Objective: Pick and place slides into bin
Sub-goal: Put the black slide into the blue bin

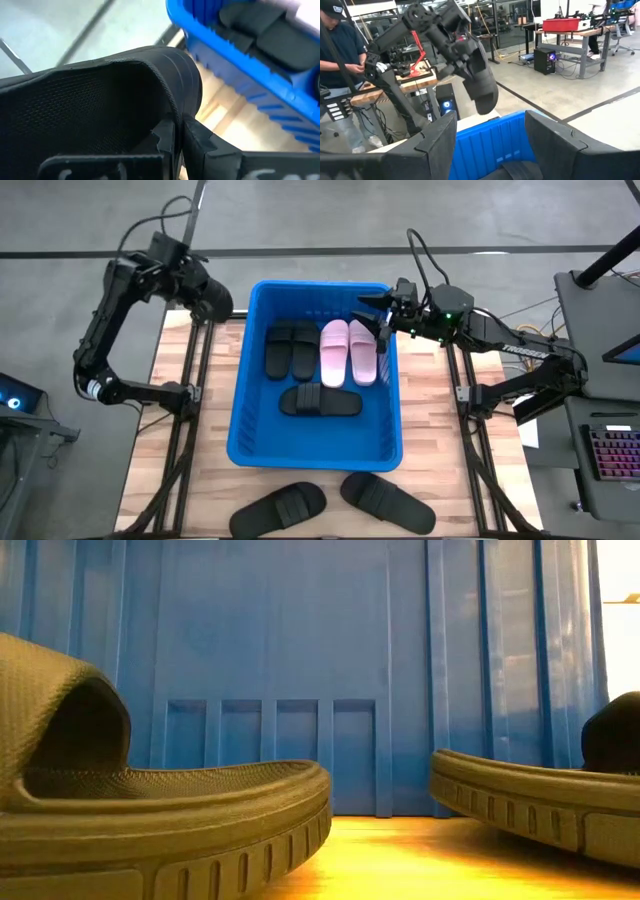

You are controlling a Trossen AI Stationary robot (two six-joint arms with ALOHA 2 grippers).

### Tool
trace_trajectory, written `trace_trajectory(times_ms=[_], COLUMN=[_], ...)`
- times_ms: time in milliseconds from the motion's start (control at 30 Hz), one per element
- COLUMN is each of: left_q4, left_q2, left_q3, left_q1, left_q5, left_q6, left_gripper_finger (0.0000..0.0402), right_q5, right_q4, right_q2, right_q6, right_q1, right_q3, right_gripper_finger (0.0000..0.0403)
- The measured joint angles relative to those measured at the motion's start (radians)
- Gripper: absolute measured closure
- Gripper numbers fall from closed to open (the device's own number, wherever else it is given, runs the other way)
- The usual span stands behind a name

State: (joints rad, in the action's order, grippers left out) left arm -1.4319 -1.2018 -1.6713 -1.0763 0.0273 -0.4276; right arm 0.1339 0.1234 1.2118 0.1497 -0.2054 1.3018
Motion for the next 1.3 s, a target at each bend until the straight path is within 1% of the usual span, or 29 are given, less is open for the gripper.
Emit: trace_trajectory(times_ms=[67,133,300,433,667,800,967,1100,1300], left_q4=[0.003,0.012,0.041,0.100,0.201,0.255,0.338,0.389,0.514], left_q2=[0.000,0.000,0.001,0.001,0.000,-0.010,-0.016,-0.030,-0.048], left_q3=[-0.040,-0.079,-0.164,-0.210,-0.216,-0.211,-0.205,-0.202,-0.200], left_q1=[0.000,0.000,0.000,0.000,0.000,0.000,0.005,0.005,0.016], left_q5=[-0.007,-0.036,-0.160,-0.268,-0.453,-0.592,-0.735,-0.909,-1.076], left_q6=[0.001,0.002,0.007,0.038,0.086,0.134,0.155,0.170,0.197], left_gripper_finger=[0.0401,0.0401,0.0401,0.0401,0.0401,0.0401,0.0401,0.0401,0.0401], right_q5=[0.000,0.001,0.003,0.032,0.062,0.085,0.106,0.107,0.138], right_q4=[0.000,0.000,0.000,0.000,-0.002,-0.002,-0.003,-0.003,-0.003], right_q2=[0.000,0.000,0.000,0.000,0.000,0.000,0.000,0.000,0.000], right_q6=[0.006,0.016,0.019,0.026,0.033,0.034,0.034,0.034,0.056], right_q1=[0.000,0.000,0.000,0.000,0.000,0.000,0.000,0.000,-0.001], right_q3=[0.000,0.000,0.000,0.000,0.000,0.000,0.000,0.000,0.000], right_gripper_finger=[0.0179,0.0179,0.0179,0.0179,0.0179,0.0179,0.0179,0.0179,0.0179])
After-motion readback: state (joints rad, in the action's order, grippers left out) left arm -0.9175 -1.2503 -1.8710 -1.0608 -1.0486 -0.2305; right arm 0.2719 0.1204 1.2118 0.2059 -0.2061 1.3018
